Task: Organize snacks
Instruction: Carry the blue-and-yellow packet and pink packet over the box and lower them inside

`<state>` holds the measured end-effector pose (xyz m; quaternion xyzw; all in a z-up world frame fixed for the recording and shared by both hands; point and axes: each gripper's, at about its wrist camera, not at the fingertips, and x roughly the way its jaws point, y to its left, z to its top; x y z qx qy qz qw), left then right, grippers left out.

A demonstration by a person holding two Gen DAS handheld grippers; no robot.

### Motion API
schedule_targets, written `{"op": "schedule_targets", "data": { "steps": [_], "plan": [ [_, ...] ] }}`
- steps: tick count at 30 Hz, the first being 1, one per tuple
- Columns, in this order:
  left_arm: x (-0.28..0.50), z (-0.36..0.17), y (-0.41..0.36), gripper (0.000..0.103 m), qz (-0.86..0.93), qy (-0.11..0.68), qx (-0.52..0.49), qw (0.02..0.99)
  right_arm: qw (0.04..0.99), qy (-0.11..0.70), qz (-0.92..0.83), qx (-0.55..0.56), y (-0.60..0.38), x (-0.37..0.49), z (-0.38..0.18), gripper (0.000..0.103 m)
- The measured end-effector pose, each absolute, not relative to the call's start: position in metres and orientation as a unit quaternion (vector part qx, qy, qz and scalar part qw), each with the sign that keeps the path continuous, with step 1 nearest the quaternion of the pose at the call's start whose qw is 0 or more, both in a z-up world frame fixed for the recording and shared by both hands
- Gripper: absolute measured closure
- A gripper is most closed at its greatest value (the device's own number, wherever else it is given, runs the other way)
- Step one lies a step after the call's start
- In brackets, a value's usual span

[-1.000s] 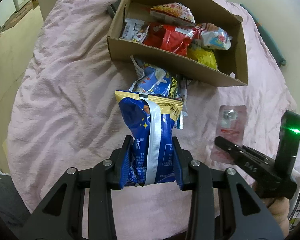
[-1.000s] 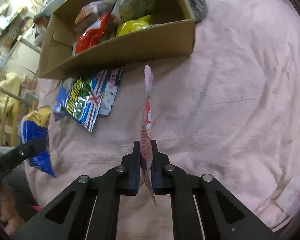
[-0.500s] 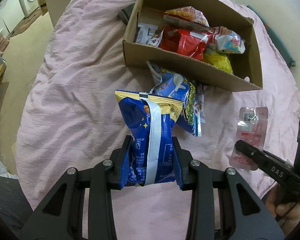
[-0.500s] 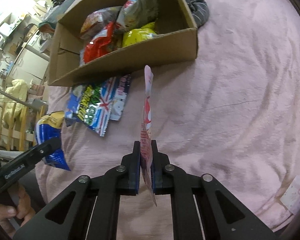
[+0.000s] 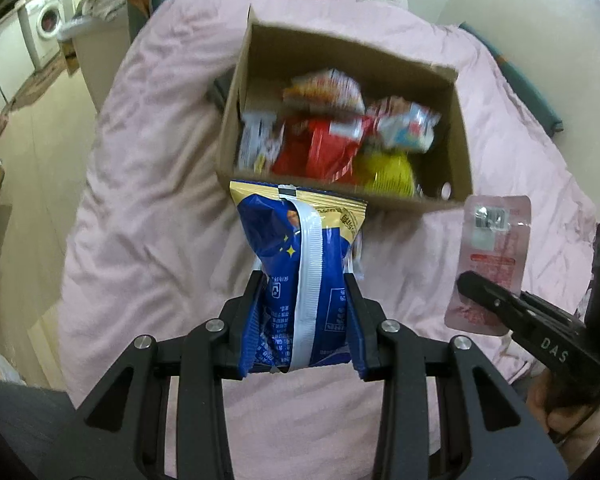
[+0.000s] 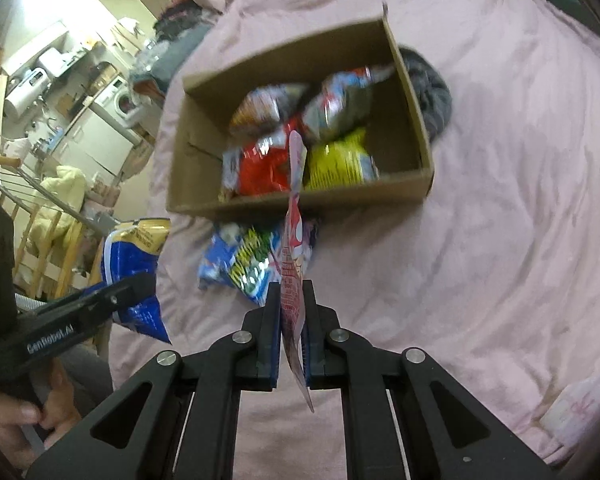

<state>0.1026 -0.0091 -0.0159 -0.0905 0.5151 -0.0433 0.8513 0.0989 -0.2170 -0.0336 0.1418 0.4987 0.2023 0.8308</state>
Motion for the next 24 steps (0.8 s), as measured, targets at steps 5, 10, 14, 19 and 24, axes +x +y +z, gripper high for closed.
{"op": "schedule_targets", "data": {
  "steps": [5, 10, 14, 19, 24],
  "plan": [
    [0.119, 0.013, -0.006, 0.07, -0.051, 0.492, -0.057, 0.867, 0.842, 0.478, 0.2, 0.147, -0.227, 0.111, -0.009, 0.094],
    [0.141, 0.034, 0.002, 0.07, -0.042, 0.469, -0.052, 0.881, 0.853, 0.461, 0.192, 0.152, -0.234, 0.134, 0.009, 0.094],
    [0.159, 0.046, 0.003, 0.07, -0.039, 0.454, -0.049, 0.889, 0.863, 0.448, 0.183, 0.144, -0.238, 0.155, 0.024, 0.094],
    [0.184, 0.053, 0.004, 0.07, -0.028, 0.436, -0.046, 0.898, 0.875, 0.431, 0.175, 0.136, -0.241, 0.182, 0.034, 0.094],
    [0.206, 0.039, 0.008, 0.07, -0.013, 0.423, -0.047, 0.905, 0.884, 0.422, 0.144, 0.142, -0.253, 0.198, 0.017, 0.094]
  ]
}}
